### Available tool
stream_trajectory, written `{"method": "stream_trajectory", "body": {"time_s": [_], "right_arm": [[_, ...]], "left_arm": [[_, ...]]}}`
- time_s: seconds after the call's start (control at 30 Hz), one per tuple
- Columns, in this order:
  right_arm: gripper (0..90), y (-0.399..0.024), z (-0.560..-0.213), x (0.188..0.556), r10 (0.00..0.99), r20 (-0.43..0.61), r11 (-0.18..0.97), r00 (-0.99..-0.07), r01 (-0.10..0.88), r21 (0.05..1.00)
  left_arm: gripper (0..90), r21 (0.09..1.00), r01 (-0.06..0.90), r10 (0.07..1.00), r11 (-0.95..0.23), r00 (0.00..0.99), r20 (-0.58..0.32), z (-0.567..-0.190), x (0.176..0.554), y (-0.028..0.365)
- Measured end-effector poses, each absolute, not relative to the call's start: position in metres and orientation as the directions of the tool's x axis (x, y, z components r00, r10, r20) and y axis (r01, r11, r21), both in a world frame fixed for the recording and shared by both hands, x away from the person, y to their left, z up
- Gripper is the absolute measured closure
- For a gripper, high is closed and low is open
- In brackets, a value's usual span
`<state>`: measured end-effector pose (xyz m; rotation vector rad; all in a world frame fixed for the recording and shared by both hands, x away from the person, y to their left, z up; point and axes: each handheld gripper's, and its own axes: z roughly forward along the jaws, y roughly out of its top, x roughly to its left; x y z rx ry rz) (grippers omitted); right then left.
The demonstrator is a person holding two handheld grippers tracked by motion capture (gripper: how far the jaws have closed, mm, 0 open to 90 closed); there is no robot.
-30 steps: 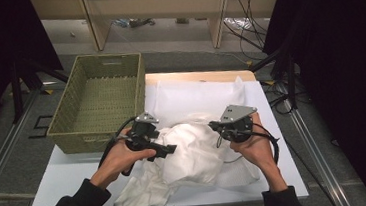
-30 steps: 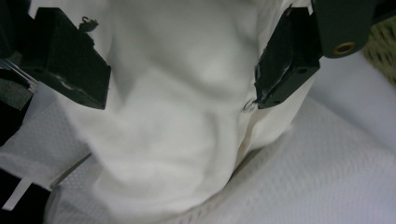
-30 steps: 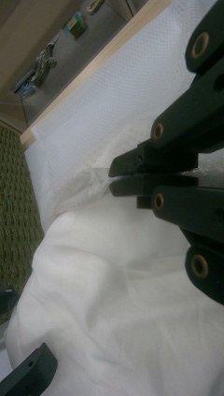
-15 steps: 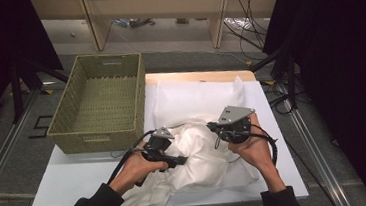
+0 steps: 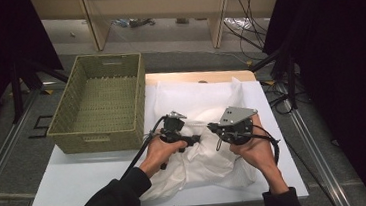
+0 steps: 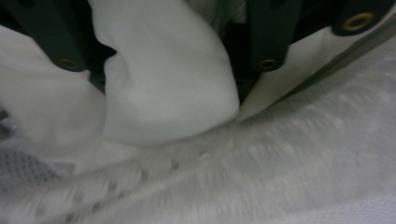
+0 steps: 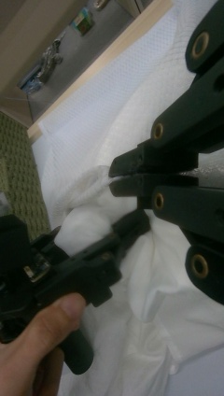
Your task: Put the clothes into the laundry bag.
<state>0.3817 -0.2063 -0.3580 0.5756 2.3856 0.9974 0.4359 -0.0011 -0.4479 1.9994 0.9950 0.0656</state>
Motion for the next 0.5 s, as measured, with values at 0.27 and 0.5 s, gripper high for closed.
{"method": "stream_trajectory", "body": {"time_s": [0.27, 0.5], "right_arm": [[89.9, -0.210, -0.361, 0.383, 0.548, -0.260, 0.638, -0.795, 0.196, 0.744], [89.9, -0.207, -0.361, 0.383, 0.543, -0.273, 0.647, -0.795, 0.189, 0.739]], "left_arm": [[16.7, 0.781, 0.495, 0.706, -0.381, 0.701, -0.100, -0.416, 0.398, 0.039], [3.2, 0.691, 0.640, 0.780, -0.337, 0.601, -0.176, -0.454, 0.404, 0.065]]}}
